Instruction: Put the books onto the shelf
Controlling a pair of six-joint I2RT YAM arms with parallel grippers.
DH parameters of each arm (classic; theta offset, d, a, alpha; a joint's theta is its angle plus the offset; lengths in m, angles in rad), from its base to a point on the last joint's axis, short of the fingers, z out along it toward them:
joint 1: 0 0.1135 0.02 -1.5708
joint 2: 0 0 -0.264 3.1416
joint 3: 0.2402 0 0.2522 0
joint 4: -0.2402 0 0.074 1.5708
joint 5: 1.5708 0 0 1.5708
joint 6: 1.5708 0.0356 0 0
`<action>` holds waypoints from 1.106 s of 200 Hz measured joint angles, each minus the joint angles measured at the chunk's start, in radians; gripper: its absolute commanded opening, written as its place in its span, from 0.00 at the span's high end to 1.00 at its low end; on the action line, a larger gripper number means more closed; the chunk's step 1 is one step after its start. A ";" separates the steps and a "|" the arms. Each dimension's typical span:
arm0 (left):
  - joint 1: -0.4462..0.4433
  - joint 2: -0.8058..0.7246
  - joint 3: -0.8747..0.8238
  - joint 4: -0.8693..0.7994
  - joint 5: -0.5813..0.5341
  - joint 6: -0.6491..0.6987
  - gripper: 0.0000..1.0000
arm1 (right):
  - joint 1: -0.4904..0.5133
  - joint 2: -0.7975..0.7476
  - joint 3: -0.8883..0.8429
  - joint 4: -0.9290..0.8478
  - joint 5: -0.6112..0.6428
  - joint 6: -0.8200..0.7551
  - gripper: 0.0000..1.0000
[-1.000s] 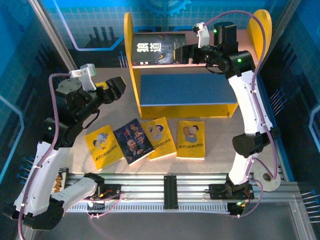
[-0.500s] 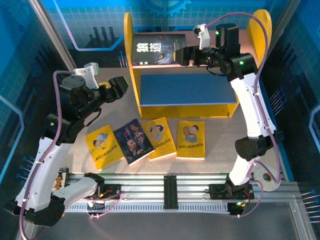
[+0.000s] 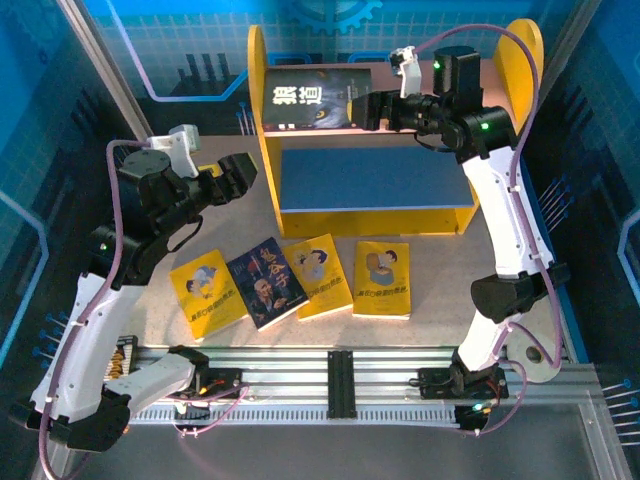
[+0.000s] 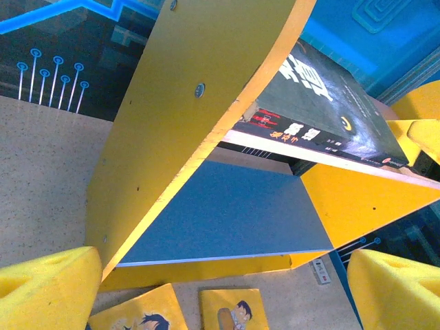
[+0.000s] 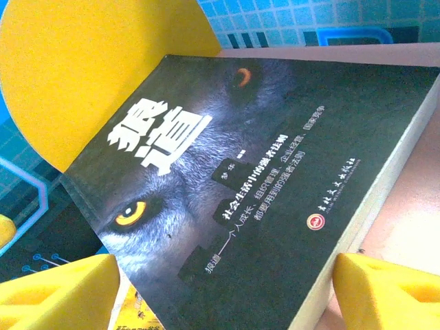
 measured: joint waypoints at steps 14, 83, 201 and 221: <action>0.000 0.000 0.000 -0.003 0.000 0.003 0.07 | 0.000 -0.001 -0.002 -0.003 0.000 -0.011 0.16; 0.000 -0.001 0.010 -0.023 0.000 0.006 0.07 | 0.002 -0.104 -0.117 -0.003 0.047 -0.097 0.13; 0.000 -0.069 -0.003 -0.153 0.049 0.063 0.06 | 0.362 -0.270 -0.313 0.087 0.488 -0.282 0.19; 0.000 -0.112 -0.051 -0.169 0.048 0.079 0.06 | 0.434 -0.266 -0.301 0.094 0.613 -0.351 0.19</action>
